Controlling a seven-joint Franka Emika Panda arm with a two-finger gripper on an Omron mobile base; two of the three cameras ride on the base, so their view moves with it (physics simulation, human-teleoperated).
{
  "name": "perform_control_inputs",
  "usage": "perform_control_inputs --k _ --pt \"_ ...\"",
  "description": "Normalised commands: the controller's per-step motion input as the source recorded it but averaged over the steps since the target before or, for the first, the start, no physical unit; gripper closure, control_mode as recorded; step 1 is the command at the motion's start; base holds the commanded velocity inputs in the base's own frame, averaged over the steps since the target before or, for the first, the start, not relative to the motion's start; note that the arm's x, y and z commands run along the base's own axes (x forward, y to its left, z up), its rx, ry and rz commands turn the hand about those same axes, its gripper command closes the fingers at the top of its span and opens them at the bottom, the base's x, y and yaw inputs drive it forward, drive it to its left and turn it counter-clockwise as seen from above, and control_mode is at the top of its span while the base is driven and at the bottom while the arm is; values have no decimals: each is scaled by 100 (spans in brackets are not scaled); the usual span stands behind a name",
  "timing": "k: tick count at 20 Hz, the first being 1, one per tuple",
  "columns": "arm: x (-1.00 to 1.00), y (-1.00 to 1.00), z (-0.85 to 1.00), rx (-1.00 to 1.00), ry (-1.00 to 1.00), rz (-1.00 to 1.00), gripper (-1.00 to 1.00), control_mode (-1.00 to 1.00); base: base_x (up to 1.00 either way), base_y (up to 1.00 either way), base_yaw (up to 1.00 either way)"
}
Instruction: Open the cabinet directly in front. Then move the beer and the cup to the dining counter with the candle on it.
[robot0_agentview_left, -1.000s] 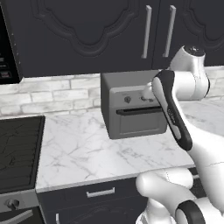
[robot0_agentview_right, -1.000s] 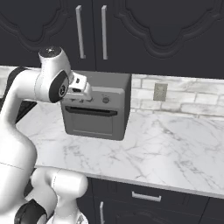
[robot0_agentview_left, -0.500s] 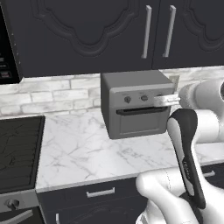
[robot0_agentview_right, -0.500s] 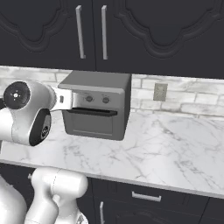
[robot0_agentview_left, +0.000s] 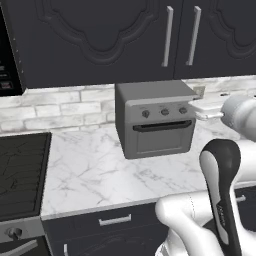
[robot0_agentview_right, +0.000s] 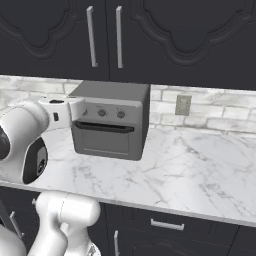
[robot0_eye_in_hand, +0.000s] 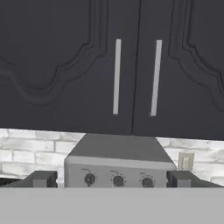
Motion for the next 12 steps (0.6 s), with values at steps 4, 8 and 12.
perform_control_inputs --k 4,8,12 --pt "-25 0 50 0 -26 0 -100 -100 0 0 0" --pt "-3 0 22 0 -11 0 -100 -100 0 0 0" --pt "0 3 33 0 -7 0 -100 -100 0 0 0"
